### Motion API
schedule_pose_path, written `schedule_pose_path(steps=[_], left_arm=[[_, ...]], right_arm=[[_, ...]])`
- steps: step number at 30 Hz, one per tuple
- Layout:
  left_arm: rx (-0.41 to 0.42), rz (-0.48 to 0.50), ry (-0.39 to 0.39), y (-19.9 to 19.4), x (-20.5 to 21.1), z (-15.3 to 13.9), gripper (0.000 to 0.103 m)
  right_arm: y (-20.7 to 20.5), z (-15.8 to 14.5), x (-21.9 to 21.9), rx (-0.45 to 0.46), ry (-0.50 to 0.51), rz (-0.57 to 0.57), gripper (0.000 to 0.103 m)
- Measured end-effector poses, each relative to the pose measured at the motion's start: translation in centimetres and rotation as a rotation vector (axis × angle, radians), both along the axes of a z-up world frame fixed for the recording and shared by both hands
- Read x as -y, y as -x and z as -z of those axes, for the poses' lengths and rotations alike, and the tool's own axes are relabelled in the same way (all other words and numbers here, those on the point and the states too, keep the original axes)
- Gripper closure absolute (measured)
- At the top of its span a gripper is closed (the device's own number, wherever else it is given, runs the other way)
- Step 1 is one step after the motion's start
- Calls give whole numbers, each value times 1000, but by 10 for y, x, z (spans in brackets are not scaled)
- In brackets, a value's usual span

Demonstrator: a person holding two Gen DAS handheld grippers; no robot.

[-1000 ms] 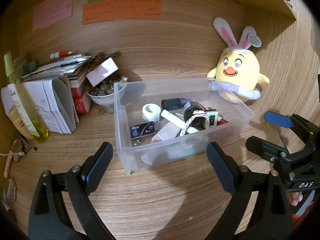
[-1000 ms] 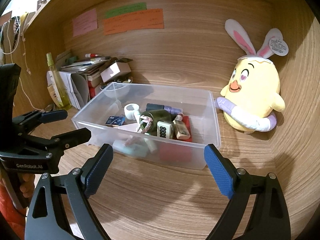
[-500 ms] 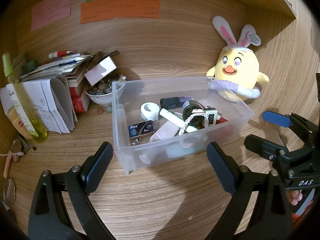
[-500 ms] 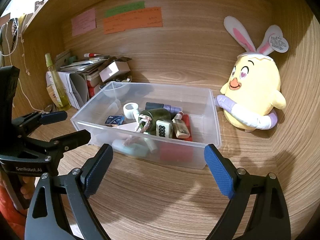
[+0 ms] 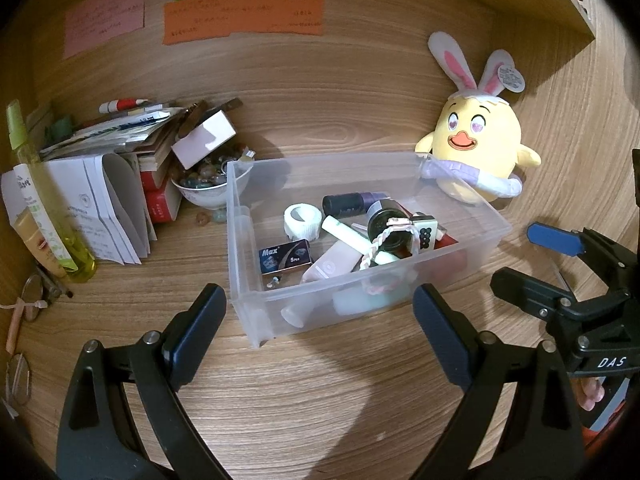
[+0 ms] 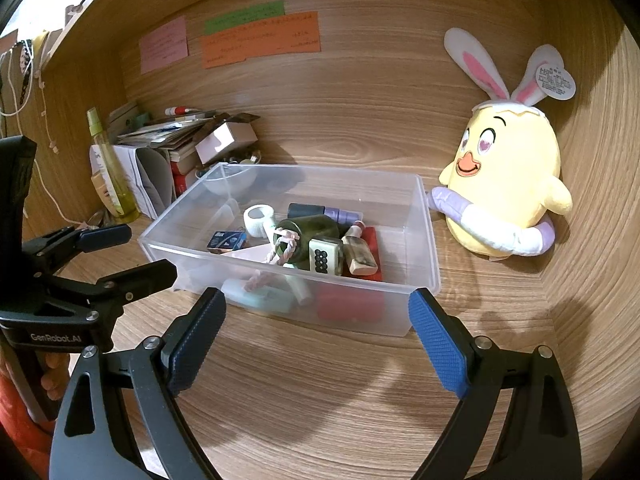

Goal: Organize objects

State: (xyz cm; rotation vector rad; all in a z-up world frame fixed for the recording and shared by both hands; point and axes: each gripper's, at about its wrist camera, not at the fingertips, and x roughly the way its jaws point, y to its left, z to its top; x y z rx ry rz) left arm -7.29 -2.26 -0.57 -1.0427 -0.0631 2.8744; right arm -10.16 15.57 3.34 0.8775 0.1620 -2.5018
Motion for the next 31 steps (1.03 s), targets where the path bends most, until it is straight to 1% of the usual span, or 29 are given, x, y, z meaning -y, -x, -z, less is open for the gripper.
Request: schedule_pose_path(steps=[11, 20, 31], left_arm=[[-32, 2, -3, -3, 0, -4, 7], [-4, 7, -26, 0, 0, -1, 7], [-16, 16, -18, -2, -2, 0, 8]], right_arm=[[2, 1, 0, 7, 3, 4, 11], [5, 3, -1, 13, 4, 7, 11], [8, 6, -2, 29, 12, 10, 11]])
